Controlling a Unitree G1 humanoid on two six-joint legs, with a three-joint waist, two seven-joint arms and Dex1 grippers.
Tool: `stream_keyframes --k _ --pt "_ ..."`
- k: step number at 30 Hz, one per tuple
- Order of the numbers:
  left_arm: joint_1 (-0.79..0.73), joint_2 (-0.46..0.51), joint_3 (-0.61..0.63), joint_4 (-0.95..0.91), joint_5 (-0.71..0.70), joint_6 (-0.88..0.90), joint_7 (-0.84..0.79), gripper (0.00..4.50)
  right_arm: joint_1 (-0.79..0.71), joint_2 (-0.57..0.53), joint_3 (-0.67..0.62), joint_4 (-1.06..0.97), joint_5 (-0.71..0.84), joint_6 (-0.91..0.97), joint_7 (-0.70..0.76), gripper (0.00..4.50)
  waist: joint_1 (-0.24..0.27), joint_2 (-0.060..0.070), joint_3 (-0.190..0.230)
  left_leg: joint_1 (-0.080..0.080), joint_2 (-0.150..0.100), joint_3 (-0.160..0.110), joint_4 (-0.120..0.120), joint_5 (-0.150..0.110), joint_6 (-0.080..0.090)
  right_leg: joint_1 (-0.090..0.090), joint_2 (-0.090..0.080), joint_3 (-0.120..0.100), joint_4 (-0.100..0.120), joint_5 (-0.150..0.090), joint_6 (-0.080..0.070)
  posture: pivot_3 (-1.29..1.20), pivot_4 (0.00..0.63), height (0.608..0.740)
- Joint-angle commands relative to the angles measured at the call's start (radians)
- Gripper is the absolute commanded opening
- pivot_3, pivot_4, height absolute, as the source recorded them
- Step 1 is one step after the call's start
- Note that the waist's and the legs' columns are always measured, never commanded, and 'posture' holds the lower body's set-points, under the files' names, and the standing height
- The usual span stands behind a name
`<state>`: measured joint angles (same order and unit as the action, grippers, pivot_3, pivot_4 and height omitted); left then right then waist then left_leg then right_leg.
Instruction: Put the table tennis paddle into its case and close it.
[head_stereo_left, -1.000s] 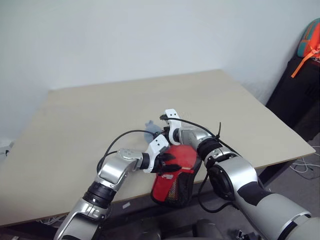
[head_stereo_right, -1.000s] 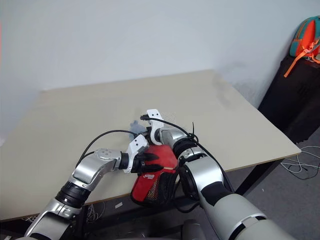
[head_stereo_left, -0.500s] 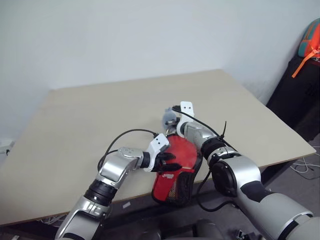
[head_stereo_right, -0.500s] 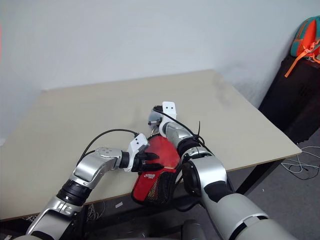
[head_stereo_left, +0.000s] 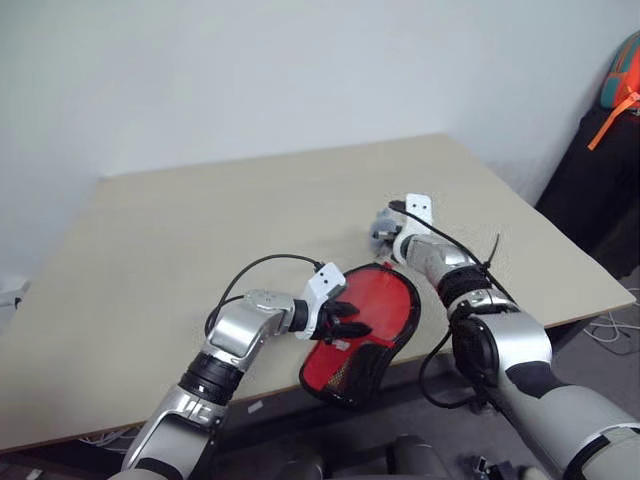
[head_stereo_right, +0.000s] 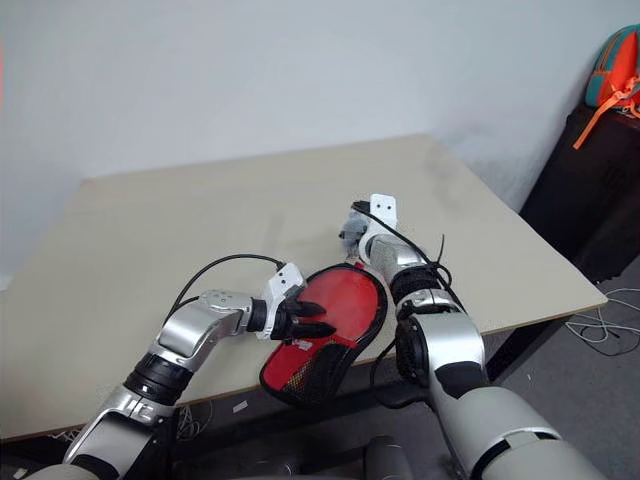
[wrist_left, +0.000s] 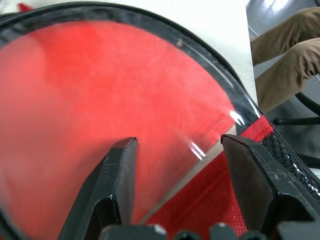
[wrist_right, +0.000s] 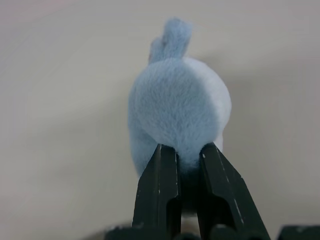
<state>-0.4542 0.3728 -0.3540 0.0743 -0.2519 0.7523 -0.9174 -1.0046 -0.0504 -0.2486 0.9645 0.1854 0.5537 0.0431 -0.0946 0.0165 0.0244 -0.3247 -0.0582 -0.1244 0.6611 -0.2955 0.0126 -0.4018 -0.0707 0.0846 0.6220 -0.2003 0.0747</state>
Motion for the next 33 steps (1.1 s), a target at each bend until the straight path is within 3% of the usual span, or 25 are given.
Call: stream_keyframes --k 1,4,8,9,16,25,33 --pt "0.035 0.015 -0.054 0.079 0.029 0.051 -0.005 2.8 0.044 -0.072 -0.057 -0.4 0.025 0.128 -0.11 0.01 0.009 0.0 0.0 0.0 0.0 0.0 0.001 0.0 0.001 0.0 0.0 0.0 0.0 0.0 0.0 0.0 0.0 0.74" --pt "0.03 0.012 -0.064 0.091 0.033 0.044 -0.015 2.8 0.156 -0.062 -0.062 -0.601 0.049 0.243 -0.131 0.01 0.025 0.001 0.0 0.0 0.0 0.001 0.001 0.0 0.001 0.0 0.0 0.001 0.0 0.0 0.0 0.0 0.0 0.74" --pt "0.023 0.01 -0.071 0.085 0.034 0.054 -0.022 2.8 0.244 -0.046 -0.1 -0.685 0.094 0.365 -0.152 0.01 0.026 0.001 0.0 0.0 0.0 0.003 0.002 0.0 0.001 0.001 0.0 0.0 -0.001 -0.001 0.002 0.0 0.0 0.74" --pt "0.021 0.01 -0.073 0.084 0.034 0.056 -0.023 2.8 0.259 -0.043 -0.105 -0.705 0.1 0.378 -0.154 0.75 0.026 0.001 0.0 0.0 0.0 0.003 0.002 0.0 0.001 0.001 0.0 0.0 -0.001 -0.001 0.002 0.0 0.0 0.74" --pt "0.01 0.014 -0.078 0.07 0.032 0.074 -0.027 2.8 0.307 -0.074 -0.044 -0.798 0.067 0.449 -0.148 3.15 0.024 0.0 0.0 0.0 0.0 0.004 0.001 0.0 0.001 0.002 0.0 0.0 -0.001 -0.002 0.002 0.0 0.0 0.74" --pt "0.011 0.006 -0.077 0.091 0.033 0.066 -0.029 2.8 0.298 -0.133 -0.026 -0.838 0.054 0.416 -0.109 3.15 0.022 0.0 0.001 0.001 0.001 0.005 0.001 -0.001 0.001 0.001 0.0 0.0 -0.002 -0.002 0.003 0.0 0.0 0.74" --pt "0.019 -0.008 -0.072 0.143 0.043 0.026 -0.031 2.8 0.243 -0.202 -0.006 -0.731 0.096 0.463 0.034 3.15 0.023 -0.001 0.001 0.002 0.001 0.006 0.001 -0.001 0.001 0.004 0.0 -0.001 -0.004 -0.002 0.003 0.0 0.0 0.74"
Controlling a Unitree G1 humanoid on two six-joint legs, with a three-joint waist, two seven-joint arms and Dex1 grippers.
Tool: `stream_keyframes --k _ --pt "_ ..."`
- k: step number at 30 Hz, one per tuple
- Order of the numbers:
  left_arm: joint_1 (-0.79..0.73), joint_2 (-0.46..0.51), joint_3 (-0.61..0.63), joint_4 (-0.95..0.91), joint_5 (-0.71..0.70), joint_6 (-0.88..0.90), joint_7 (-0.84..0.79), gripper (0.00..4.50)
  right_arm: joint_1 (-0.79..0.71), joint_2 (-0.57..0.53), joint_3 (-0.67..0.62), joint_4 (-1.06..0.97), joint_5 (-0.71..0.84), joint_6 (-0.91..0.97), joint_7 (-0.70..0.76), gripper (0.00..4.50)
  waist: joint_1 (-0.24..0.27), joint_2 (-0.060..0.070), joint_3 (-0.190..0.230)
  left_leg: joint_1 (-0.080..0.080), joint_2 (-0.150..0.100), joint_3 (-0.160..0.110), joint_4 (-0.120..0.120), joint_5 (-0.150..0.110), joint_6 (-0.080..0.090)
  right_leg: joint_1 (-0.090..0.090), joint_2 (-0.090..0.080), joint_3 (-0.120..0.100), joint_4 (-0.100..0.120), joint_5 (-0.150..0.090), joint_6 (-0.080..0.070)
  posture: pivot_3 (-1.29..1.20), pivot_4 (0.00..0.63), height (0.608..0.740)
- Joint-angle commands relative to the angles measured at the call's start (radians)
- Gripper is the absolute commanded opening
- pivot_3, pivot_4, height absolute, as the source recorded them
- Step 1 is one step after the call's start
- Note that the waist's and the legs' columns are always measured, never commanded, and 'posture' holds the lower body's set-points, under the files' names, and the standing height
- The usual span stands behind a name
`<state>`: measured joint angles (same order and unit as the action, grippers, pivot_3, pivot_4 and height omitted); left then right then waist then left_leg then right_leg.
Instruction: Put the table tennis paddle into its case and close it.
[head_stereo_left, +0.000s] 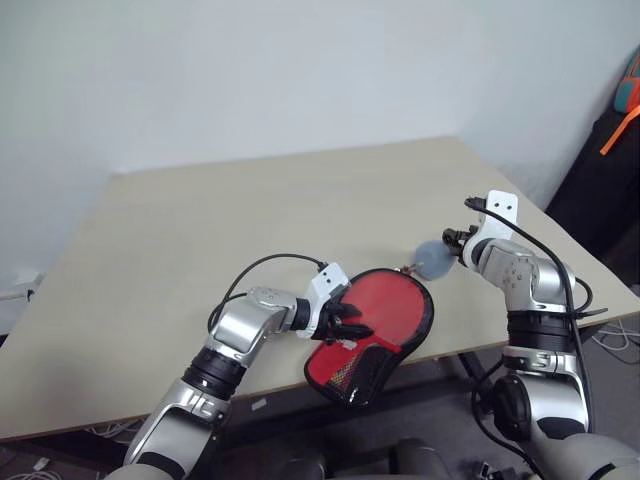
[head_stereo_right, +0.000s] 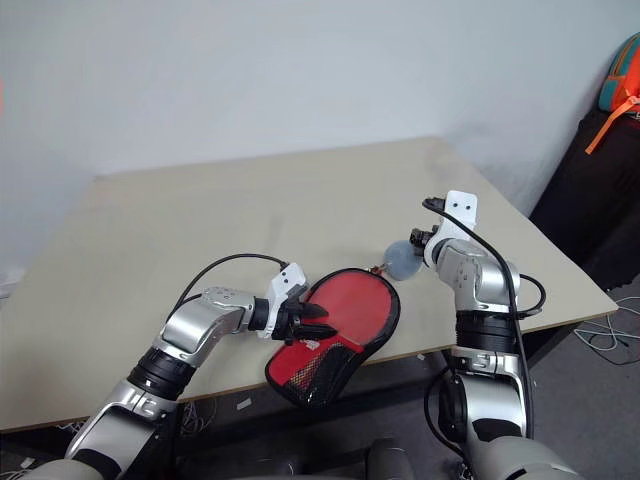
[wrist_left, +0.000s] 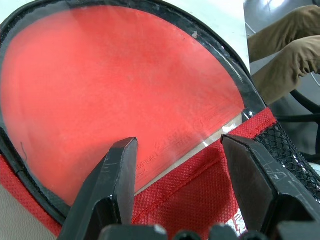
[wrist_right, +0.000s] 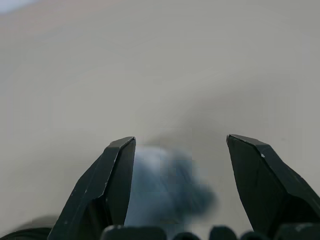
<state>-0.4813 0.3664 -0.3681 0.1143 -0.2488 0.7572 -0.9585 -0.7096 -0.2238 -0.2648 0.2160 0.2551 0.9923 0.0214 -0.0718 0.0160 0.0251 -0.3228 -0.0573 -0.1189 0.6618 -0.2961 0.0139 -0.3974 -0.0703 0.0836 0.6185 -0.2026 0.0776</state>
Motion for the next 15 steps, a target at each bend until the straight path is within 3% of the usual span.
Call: stream_keyframes --k 1,15 --pt "0.049 -0.003 -0.056 0.11 0.04 0.015 0.011 2.8 -0.056 -0.044 0.025 0.024 0.03 0.038 0.086 3.15 0.001 0.0 0.0 0.0 0.0 -0.001 0.0 0.0 0.0 0.001 0.0 -0.001 -0.001 0.0 0.0 0.0 0.0 0.74" --pt "0.063 -0.058 -0.041 0.313 0.076 -0.154 0.009 2.8 -0.027 -0.257 0.251 0.067 0.051 0.158 0.45 3.15 0.004 -0.001 -0.001 0.001 0.0 -0.006 0.0 0.0 0.001 0.009 0.0 -0.005 -0.01 0.0 0.0 0.0 0.0 0.74"
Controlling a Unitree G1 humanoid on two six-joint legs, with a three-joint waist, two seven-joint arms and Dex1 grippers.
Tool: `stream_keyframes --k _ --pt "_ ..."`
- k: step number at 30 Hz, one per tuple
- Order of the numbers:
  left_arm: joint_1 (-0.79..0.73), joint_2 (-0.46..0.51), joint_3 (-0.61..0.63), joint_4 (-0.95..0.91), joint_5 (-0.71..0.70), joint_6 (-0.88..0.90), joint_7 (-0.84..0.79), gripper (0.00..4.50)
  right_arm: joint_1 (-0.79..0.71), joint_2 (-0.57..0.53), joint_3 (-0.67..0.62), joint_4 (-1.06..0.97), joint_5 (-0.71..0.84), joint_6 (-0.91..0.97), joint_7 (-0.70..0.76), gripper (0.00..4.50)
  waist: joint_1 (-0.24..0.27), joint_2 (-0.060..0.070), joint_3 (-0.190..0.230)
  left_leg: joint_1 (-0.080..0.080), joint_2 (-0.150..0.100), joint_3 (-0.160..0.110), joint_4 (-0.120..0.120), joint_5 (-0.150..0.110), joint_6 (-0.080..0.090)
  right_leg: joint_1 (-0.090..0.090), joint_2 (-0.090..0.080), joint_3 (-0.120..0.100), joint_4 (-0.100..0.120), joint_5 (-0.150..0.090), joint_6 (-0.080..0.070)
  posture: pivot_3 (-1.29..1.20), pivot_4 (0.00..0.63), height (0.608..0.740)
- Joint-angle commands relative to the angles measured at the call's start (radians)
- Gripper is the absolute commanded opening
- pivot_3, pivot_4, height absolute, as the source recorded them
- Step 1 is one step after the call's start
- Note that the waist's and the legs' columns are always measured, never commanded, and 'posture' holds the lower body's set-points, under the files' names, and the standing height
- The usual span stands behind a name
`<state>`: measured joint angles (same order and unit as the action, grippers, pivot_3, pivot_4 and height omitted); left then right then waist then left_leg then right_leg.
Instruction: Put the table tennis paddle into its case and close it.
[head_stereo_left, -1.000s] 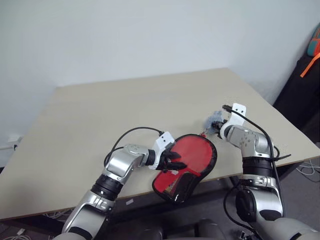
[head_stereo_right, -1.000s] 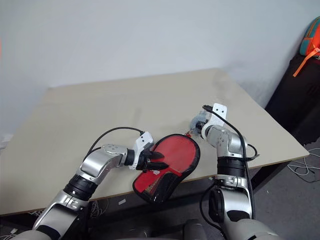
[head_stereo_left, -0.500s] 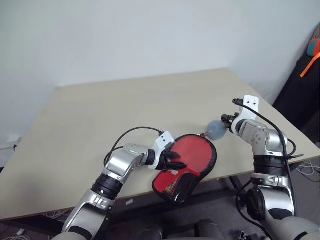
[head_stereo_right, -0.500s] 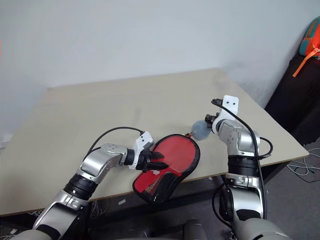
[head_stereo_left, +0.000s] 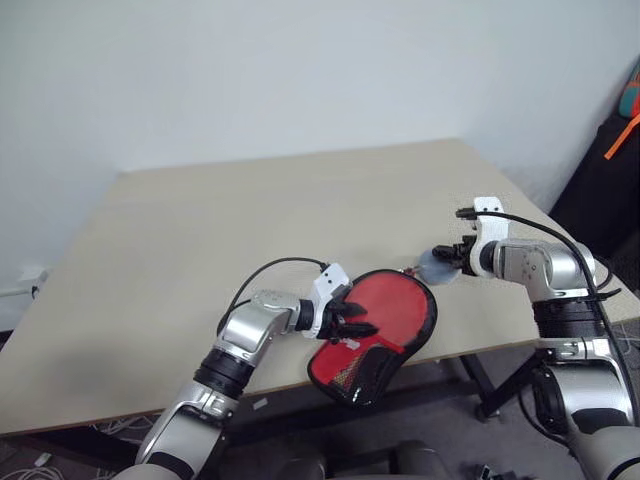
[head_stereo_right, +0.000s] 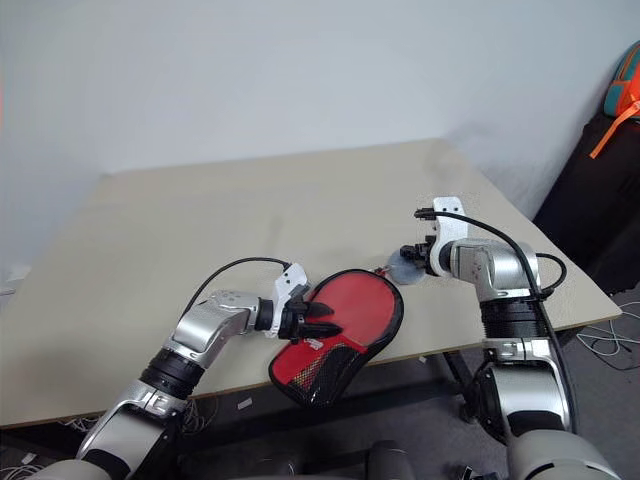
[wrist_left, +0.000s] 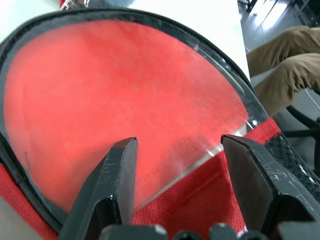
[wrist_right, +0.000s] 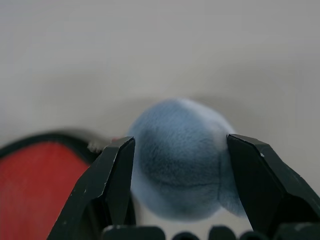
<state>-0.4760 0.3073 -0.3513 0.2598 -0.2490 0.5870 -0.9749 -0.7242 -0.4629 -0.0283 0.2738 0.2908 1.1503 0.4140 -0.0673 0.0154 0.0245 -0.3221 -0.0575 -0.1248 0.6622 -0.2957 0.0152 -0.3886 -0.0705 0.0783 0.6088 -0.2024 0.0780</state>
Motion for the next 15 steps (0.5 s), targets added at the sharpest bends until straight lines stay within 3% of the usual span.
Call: stream_keyframes --k 1,13,15 --pt "0.058 -0.003 -0.057 0.182 0.078 0.004 0.025 2.8 -0.014 -0.022 0.02 0.015 0.019 0.001 0.074 3.15 0.0 -0.001 0.0 0.0 0.0 0.0 0.0 0.0 0.0 0.0 0.0 0.0 0.0 0.0 0.0 0.0 0.0 0.74" --pt "0.044 -0.045 -0.038 0.389 0.107 -0.158 0.016 2.8 0.01 -0.077 0.217 0.103 -0.117 -0.252 0.243 3.15 0.015 -0.005 -0.008 0.004 0.0 0.0 0.0 0.0 0.0 0.002 0.0 -0.002 -0.002 0.0 0.001 0.0 0.0 0.74" --pt "0.042 -0.047 -0.035 0.404 0.107 -0.169 0.015 2.8 0.004 -0.076 0.224 0.11 -0.125 -0.251 0.257 3.54 0.017 -0.006 -0.008 0.007 0.001 0.0 -0.001 0.0 -0.001 0.004 0.0 -0.002 -0.002 -0.001 0.0 0.0 0.0 0.74"
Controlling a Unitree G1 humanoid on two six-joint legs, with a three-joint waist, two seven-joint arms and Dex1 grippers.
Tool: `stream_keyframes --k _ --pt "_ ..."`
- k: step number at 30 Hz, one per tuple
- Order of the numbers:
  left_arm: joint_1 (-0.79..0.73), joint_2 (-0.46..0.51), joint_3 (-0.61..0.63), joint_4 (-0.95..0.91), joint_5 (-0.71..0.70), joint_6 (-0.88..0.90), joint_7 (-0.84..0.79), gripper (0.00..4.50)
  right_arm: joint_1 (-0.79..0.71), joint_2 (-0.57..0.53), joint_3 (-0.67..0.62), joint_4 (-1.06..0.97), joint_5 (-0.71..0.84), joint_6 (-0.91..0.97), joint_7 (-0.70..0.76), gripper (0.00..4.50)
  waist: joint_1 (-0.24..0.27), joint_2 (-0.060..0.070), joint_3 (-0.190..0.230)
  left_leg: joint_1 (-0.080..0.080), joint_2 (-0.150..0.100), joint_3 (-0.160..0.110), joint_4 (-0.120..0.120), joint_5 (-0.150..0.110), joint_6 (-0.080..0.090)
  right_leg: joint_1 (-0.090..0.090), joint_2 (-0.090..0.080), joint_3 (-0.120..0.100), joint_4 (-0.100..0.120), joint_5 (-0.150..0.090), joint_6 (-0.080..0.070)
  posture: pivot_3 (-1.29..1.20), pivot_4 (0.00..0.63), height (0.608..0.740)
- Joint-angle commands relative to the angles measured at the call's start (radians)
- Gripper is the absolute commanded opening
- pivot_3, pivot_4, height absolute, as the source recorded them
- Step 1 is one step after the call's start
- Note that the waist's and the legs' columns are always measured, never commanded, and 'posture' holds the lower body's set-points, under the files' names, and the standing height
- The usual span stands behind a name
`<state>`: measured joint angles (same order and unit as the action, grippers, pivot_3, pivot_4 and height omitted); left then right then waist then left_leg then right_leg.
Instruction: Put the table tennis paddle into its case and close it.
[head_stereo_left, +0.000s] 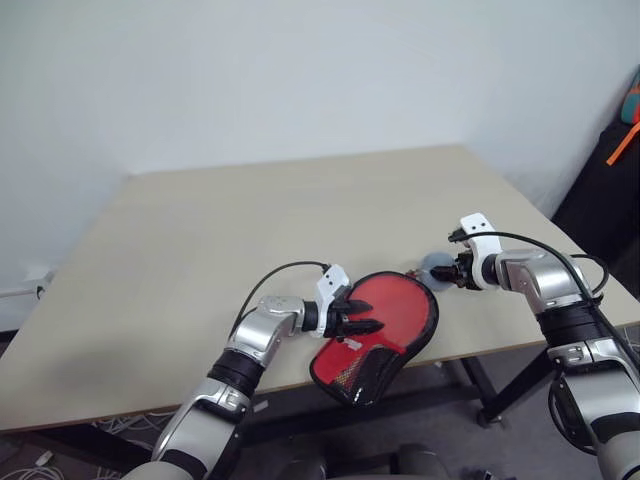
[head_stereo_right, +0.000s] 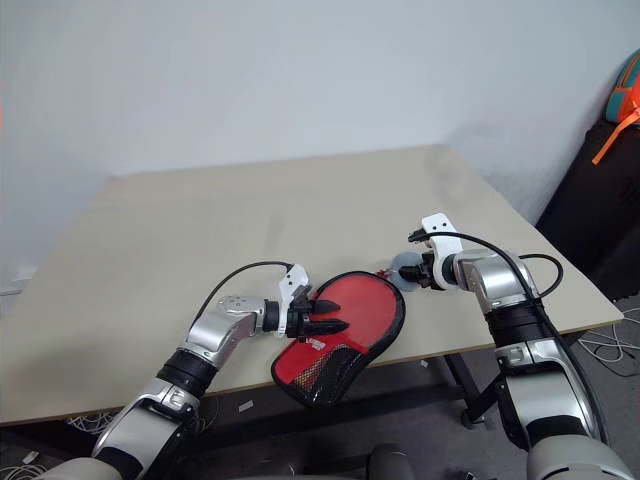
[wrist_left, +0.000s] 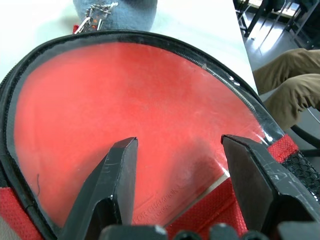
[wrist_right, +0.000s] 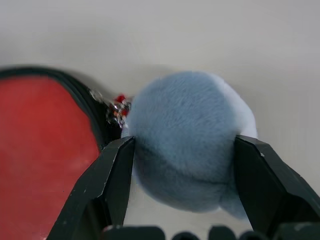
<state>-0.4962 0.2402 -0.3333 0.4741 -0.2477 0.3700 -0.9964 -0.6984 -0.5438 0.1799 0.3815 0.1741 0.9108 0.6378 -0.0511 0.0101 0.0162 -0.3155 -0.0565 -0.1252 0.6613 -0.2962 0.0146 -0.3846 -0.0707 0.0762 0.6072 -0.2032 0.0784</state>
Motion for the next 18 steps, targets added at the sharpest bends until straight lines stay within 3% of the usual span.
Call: stream_keyframes --k 1,3,10,13,18 --pt "0.061 0.02 -0.052 0.194 0.106 0.044 0.036 2.8 -0.021 0.004 0.024 0.002 -0.016 -0.018 0.04 3.79 0.001 -0.001 0.0 0.002 0.0 0.0 -0.001 0.0 0.0 0.002 0.0 0.0 0.0 -0.001 0.0 0.0 0.0 0.74" --pt "0.06 0.019 -0.049 0.211 0.107 0.032 0.036 2.8 -0.023 0.008 0.025 0.009 -0.024 -0.02 0.047 4.43 0.0 -0.001 0.0 0.007 0.001 0.0 -0.001 -0.002 -0.002 0.007 0.0 -0.001 0.0 -0.004 0.001 0.0 0.0 0.74" --pt "0.054 0.014 -0.045 0.271 0.114 -0.017 0.037 2.8 -0.068 0.055 -0.024 0.116 -0.049 -0.044 -0.02 4.47 0.0 -0.001 -0.001 0.009 0.002 -0.002 -0.002 -0.006 -0.005 0.011 0.0 -0.003 0.0 -0.007 0.006 0.0 0.0 0.74" --pt "0.05 0.012 -0.045 0.285 0.117 -0.028 0.038 2.8 -0.084 0.063 -0.038 0.172 -0.073 -0.063 -0.067 3.91 0.001 0.0 -0.001 0.009 0.002 -0.002 -0.002 -0.006 -0.005 0.011 0.0 -0.003 0.0 -0.007 0.006 0.0 0.0 0.74" --pt "0.045 0.002 -0.047 0.341 0.128 -0.073 0.042 2.8 -0.061 0.031 -0.003 0.138 -0.099 -0.068 -0.038 2.21 0.001 0.0 -0.002 0.009 0.002 -0.003 -0.001 -0.006 -0.005 0.011 0.0 -0.003 0.0 -0.007 0.006 0.0 0.0 0.74"
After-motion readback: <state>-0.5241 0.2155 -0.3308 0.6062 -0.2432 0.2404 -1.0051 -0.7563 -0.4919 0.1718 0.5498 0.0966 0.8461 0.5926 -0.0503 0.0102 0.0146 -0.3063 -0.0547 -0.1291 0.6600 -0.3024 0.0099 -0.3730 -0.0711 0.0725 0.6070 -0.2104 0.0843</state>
